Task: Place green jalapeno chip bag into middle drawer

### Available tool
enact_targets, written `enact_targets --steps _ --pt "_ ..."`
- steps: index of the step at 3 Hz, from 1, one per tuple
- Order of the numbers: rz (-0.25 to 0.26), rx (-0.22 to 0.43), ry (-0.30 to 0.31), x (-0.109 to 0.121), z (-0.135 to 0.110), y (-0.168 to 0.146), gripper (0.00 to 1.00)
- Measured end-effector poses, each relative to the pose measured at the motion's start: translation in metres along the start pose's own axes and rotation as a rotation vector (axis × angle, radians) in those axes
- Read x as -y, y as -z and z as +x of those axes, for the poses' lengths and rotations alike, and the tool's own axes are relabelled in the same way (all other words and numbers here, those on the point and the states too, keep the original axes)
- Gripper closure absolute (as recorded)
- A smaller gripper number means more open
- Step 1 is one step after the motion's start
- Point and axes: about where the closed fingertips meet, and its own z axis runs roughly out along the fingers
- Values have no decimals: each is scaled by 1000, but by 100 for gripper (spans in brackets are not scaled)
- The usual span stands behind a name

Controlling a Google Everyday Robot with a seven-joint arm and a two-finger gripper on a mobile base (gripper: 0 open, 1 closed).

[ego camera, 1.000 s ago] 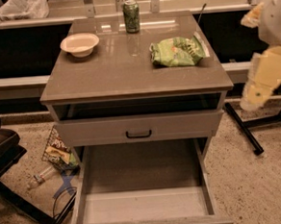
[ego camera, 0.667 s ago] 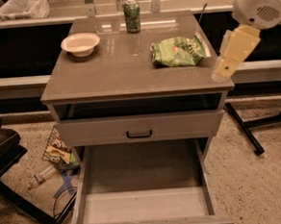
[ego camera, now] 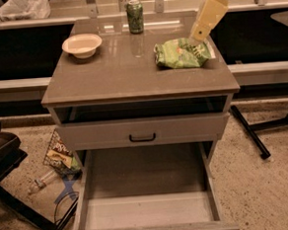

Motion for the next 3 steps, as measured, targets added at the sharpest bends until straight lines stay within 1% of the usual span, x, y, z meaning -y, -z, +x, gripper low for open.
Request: enact_targets --steps 1,2,3 --pt "8 7 2 3 -3 3 0" --pt "-45 -47 -51 5 16 -38 0" --pt "-56 -50 -115 24 38 -80 0"
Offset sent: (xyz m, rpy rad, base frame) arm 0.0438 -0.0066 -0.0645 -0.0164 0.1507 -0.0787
